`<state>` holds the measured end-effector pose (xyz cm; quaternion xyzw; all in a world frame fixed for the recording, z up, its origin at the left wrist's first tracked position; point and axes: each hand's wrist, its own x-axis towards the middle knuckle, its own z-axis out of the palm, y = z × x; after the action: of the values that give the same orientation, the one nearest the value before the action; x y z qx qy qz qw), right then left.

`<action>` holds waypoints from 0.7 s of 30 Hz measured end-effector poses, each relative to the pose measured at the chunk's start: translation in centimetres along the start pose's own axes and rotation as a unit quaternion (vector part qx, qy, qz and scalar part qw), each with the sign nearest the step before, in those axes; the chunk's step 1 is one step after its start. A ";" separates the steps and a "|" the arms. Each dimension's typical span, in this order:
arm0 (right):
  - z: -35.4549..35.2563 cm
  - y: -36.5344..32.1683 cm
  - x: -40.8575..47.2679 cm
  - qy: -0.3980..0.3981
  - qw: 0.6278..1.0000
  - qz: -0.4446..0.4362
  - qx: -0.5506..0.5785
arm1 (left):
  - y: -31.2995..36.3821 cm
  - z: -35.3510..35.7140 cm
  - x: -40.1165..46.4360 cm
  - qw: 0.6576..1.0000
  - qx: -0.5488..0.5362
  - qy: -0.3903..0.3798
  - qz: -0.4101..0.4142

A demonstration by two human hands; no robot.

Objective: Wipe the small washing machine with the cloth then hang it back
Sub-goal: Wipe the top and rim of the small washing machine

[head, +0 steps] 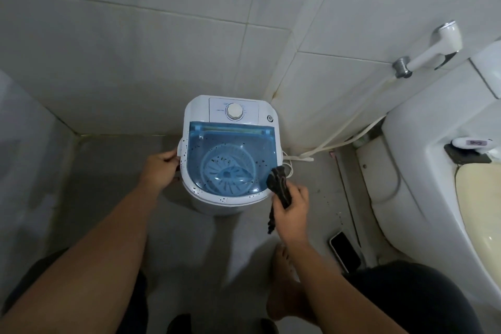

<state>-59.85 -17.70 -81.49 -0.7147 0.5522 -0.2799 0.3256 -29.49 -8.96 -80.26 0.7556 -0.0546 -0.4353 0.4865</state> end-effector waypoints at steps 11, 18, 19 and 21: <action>1.3 -0.9 -4.1 -0.062 0.988 -0.139 -0.018 | 0.0 -0.8 0.5 0.999 -0.010 -0.032 -0.034; 3.0 -1.1 -4.2 -0.097 0.951 -0.243 -0.163 | 0.6 -1.6 0.7 0.992 -0.037 -0.086 -0.085; 3.8 -1.9 -4.4 -0.118 0.943 -0.259 -0.173 | 0.7 -1.6 0.6 0.991 -0.041 -0.093 -0.087; 5.3 -3.7 -4.5 -0.160 0.924 -0.296 -0.185 | 0.8 -1.8 0.5 0.990 -0.051 -0.097 -0.092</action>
<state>-54.64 -11.80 -82.12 -0.9282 0.2982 -0.1386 0.1742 -27.67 -8.40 -79.65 0.6859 -0.0095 -0.5517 0.4744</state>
